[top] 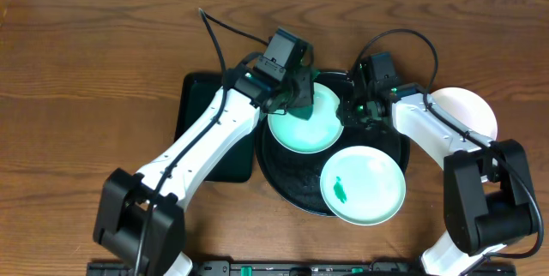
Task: Clean dirty plates on tray and stack at the side
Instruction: 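Scrub the pale green plate with the sponge in the left gripper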
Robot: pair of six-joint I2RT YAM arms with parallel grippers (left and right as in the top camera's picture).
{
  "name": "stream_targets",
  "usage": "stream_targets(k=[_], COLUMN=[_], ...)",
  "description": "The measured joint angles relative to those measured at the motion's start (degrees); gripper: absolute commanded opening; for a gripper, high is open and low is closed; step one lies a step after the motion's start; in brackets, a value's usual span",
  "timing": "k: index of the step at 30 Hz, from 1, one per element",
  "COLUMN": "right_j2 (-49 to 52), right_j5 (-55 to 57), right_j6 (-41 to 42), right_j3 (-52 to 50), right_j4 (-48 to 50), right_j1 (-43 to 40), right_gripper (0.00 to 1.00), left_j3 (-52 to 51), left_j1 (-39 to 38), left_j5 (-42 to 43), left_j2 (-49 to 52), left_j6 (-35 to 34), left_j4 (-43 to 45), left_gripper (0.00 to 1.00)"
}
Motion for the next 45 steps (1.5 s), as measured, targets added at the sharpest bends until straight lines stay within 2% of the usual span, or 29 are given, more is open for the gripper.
stream_targets(k=[6, 8, 9, 10, 27, 34, 40, 45], right_j2=[0.68, 1.22, 1.46, 1.66, 1.70, 1.73, 1.73, 1.73], right_j5=[0.76, 0.83, 0.85, 1.11, 1.31, 1.31, 1.51, 2.16], right_j6=[0.07, 0.00, -0.13, 0.04, 0.24, 0.24, 0.24, 0.24], right_j3=[-0.02, -0.02, -0.02, -0.04, -0.11, -0.11, -0.11, -0.11], right_j4=[0.42, 0.55, 0.66, 0.66, 0.90, 0.94, 0.90, 0.83], right_j1=[0.76, 1.14, 1.18, 1.18, 1.14, 1.14, 1.14, 1.11], right_gripper=[0.20, 0.12, 0.03, 0.01, 0.01, 0.01, 0.01, 0.01], left_j3=[0.00, 0.00, 0.00, 0.00, 0.02, 0.92, 0.92, 0.92], left_j1=[0.00, 0.00, 0.00, 0.00, 0.00, -0.33, -0.46, -0.70], left_j5=[-1.77, -2.01, -2.19, -2.27, -2.25, -0.66, 2.86, 9.16], left_j2=[2.64, 3.48, 3.91, 4.46, 17.33, 18.23, 18.40, 19.06], left_j6=[0.48, 0.59, 0.61, 0.61, 1.49, 1.62, 1.64, 1.66], left_j4=[-0.20, -0.17, -0.17, -0.17, 2.49, 2.21, 3.13, 5.86], left_gripper=[0.07, 0.07, 0.07, 0.08, 0.08, 0.07, 0.07, 0.08])
